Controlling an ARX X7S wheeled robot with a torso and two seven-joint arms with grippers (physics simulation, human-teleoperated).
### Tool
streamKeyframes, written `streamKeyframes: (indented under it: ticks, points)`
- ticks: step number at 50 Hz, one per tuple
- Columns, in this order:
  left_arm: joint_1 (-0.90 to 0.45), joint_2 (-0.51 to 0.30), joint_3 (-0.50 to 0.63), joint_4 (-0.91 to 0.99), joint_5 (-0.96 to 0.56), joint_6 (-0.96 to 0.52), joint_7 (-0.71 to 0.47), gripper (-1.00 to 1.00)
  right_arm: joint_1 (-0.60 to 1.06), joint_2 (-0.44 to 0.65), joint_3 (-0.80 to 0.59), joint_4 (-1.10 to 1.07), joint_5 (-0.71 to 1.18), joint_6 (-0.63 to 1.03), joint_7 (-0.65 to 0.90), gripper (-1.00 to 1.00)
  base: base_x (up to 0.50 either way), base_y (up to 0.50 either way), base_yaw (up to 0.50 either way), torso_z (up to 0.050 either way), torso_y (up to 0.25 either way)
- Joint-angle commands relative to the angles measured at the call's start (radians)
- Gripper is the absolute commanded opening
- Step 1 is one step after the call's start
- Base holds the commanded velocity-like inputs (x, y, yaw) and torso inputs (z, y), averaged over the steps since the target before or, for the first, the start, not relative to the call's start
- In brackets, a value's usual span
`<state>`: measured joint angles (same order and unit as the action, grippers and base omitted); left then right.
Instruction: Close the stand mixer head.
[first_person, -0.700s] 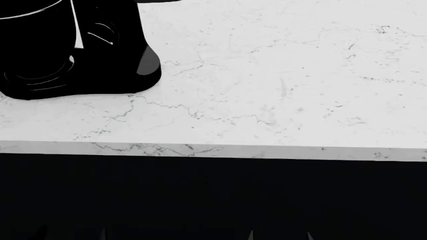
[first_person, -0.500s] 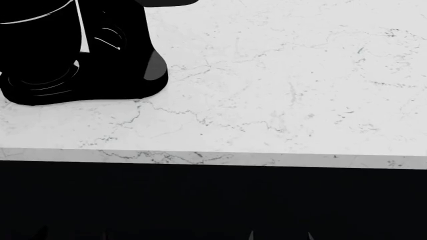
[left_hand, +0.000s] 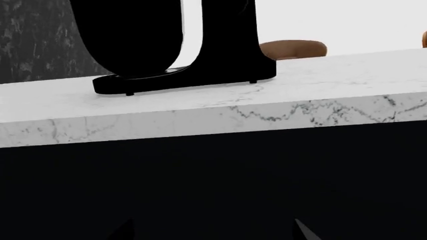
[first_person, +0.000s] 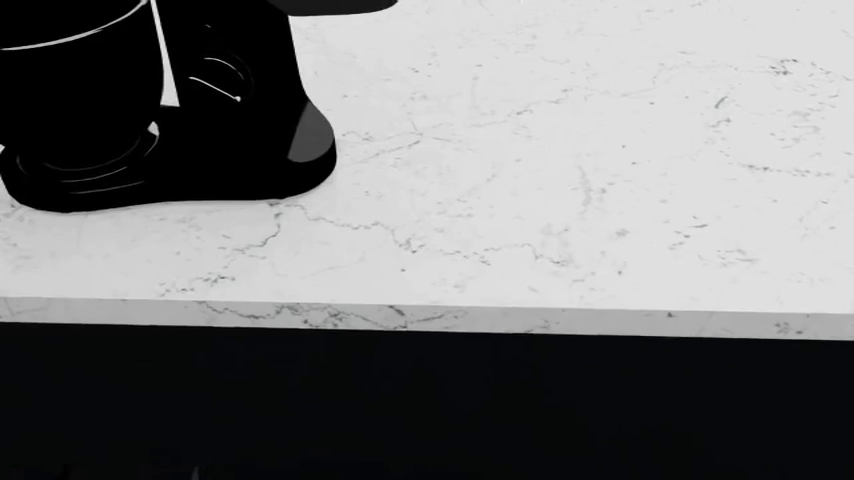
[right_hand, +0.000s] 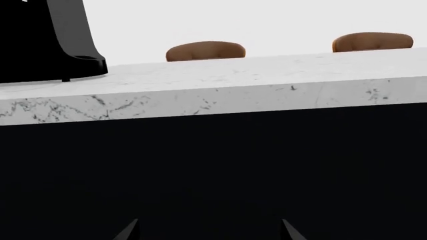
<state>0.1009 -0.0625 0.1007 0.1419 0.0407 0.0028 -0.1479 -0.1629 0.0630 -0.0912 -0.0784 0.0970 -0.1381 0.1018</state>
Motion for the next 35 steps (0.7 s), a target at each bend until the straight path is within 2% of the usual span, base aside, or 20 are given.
streamKeyframes:
  ticks: [1,3,9,11,15,19,21,23,24,32,35]
  points:
    - [0.033,-0.009,0.016,0.081,0.081,0.018,-0.045,1.00,-0.029,0.023,-0.009,-0.197,0.016,0.125,0.004,1.00,0.00,0.00,0.00,0.050,0.000]
    - [0.039,-0.009,0.049,0.227,0.188,-0.042,-0.062,1.00,-0.009,0.050,-0.003,-0.373,0.047,0.255,0.009,1.00,0.00,0.00,0.00,0.050,0.000]
    - [-0.046,0.020,0.060,0.567,0.261,-0.323,-0.003,1.00,0.076,0.107,0.025,-0.750,0.084,0.566,0.075,1.00,0.00,0.00,0.00,0.050,0.000]
    - [-0.082,0.021,0.071,0.656,0.319,-0.409,0.008,1.00,0.106,0.112,0.051,-0.805,0.141,0.639,0.074,1.00,0.00,0.00,0.00,0.050,0.000]
    - [-0.120,0.017,0.083,0.755,0.336,-0.507,0.044,1.00,0.148,0.102,0.148,-0.876,0.284,0.742,0.090,1.00,0.00,0.00,0.00,0.050,0.000]
    - [-0.105,0.011,0.083,0.804,0.324,-0.524,0.043,1.00,0.159,0.152,0.154,-0.958,0.320,0.828,0.108,1.00,0.00,0.00,0.00,0.050,0.000]
    - [-0.111,0.005,0.085,0.805,0.339,-0.522,0.027,1.00,0.133,0.197,0.127,-0.968,0.337,0.793,0.141,1.00,0.00,0.00,0.00,0.050,0.000]
    - [-0.109,0.001,0.082,0.821,0.324,-0.528,0.033,1.00,0.109,0.323,0.062,-0.968,0.388,0.676,0.250,1.00,0.00,0.00,0.00,0.050,0.000]
    - [-0.107,-0.005,0.092,0.824,0.335,-0.529,0.033,1.00,0.095,0.351,0.032,-0.968,0.356,0.631,0.263,1.00,0.00,0.00,0.00,0.050,0.000]
    - [-0.090,-0.029,0.127,0.823,0.358,-0.502,0.012,1.00,0.093,0.371,0.042,-0.950,0.384,0.611,0.310,1.00,0.00,0.00,0.00,0.050,0.000]
    - [-0.085,-0.036,0.124,0.825,0.354,-0.492,0.003,1.00,0.104,0.406,-0.003,-0.965,0.351,0.632,0.354,1.00,0.05,0.17,0.00,0.050,0.000]
